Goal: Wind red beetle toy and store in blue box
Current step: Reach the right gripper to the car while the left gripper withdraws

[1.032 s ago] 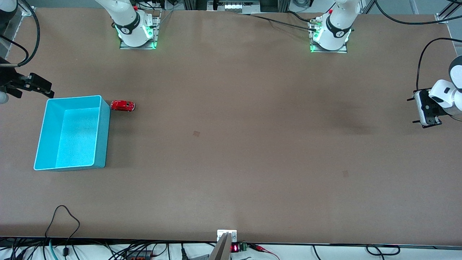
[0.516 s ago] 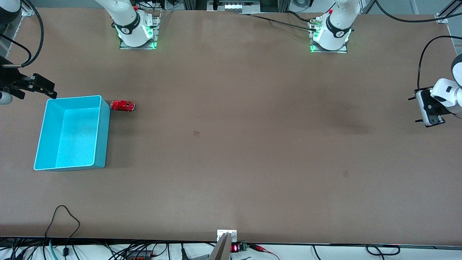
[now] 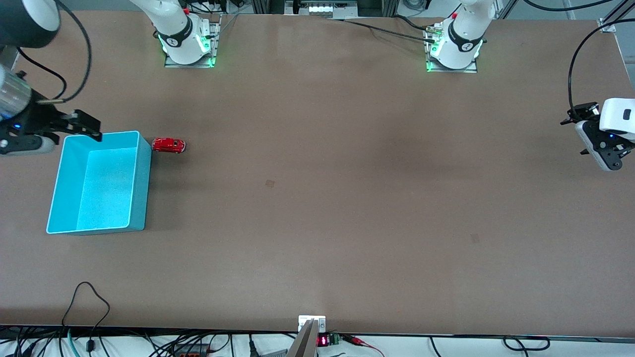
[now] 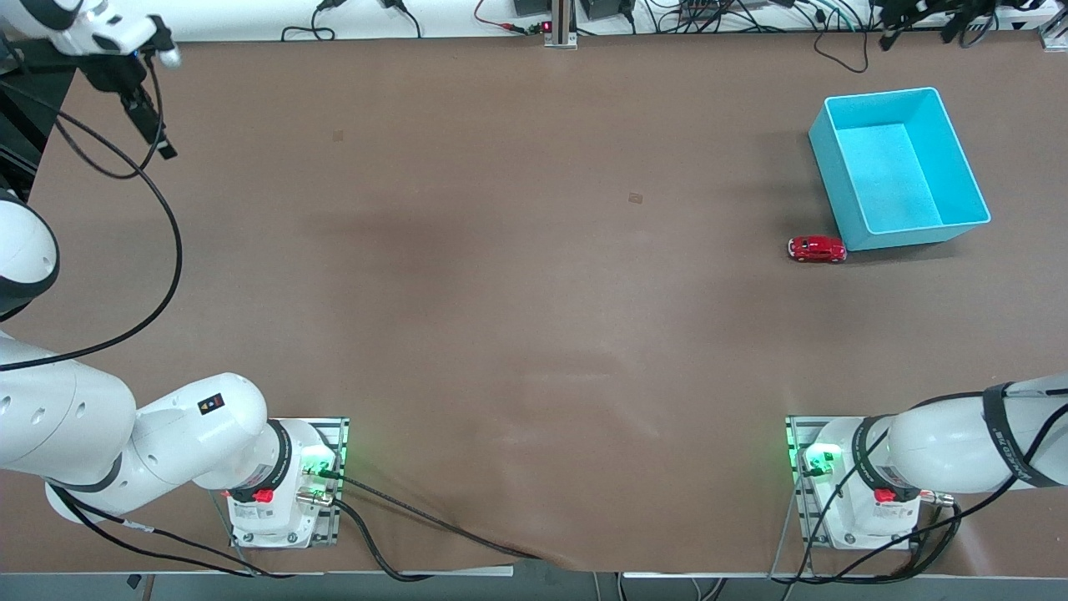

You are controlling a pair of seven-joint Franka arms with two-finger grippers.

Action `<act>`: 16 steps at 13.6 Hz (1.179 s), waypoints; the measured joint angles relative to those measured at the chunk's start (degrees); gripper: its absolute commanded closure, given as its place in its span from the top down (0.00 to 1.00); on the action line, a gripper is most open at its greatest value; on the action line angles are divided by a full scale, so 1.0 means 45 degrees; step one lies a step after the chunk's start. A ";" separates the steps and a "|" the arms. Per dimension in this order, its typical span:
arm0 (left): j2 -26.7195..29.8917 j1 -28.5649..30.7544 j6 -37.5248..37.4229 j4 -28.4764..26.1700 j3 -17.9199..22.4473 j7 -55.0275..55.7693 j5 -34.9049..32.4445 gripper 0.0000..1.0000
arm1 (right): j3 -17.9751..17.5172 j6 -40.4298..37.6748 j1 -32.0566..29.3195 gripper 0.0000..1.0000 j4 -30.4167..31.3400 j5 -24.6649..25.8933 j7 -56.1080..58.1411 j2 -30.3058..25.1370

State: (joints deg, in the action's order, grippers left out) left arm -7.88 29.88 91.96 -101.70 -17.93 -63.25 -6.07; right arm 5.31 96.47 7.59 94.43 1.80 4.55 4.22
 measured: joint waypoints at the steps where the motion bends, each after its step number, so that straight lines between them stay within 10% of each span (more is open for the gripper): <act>1: 0.0001 -0.0006 -0.0536 0.0414 -0.0362 0.1040 0.0000 1.00 | -0.0008 -0.0057 0.0183 1.00 0.0006 0.0000 -0.0003 0.0102; 8: -0.0006 -0.0041 -0.2739 0.2404 -0.2873 0.8258 0.0002 1.00 | -0.0024 -0.0186 0.1512 1.00 0.0262 -0.0036 0.0406 0.0786; 16: -0.0023 -0.0085 -0.3406 0.3063 -0.4706 1.4754 0.0132 1.00 | 0.0169 0.1562 0.0892 1.00 0.2906 -0.0036 0.6755 0.1530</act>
State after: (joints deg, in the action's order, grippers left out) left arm -7.99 29.50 76.64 -87.92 -39.11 3.14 -5.48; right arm 6.07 103.50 11.61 107.51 1.64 34.95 11.11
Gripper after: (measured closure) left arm 0.000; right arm 0.000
